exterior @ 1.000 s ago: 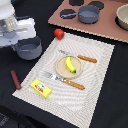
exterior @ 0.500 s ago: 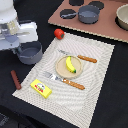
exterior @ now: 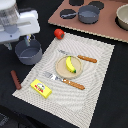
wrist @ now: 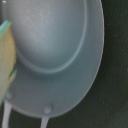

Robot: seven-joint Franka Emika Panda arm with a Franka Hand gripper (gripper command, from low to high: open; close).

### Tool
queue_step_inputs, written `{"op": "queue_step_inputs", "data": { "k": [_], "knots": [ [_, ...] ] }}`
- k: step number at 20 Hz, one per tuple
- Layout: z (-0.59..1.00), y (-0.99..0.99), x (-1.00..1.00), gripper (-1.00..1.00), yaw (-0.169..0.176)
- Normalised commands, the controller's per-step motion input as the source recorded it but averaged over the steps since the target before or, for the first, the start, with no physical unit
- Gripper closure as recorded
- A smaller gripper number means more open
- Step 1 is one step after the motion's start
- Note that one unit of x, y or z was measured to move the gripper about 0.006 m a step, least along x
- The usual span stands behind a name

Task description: Interact with the objects in diverse but meaningful ways.

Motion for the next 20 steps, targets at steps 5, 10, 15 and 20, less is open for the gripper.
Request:
{"op": "queue_step_inputs", "data": {
  "k": [5, 10, 15, 20],
  "knots": [
    [0.57, 0.11, 0.96, -1.00, -0.042],
    [0.39, 0.32, 0.95, -1.00, -0.021],
    [0.15, 0.51, 0.88, -1.00, -0.001],
    [0.06, 0.58, 0.80, -1.00, 0.000]
  ]
}}
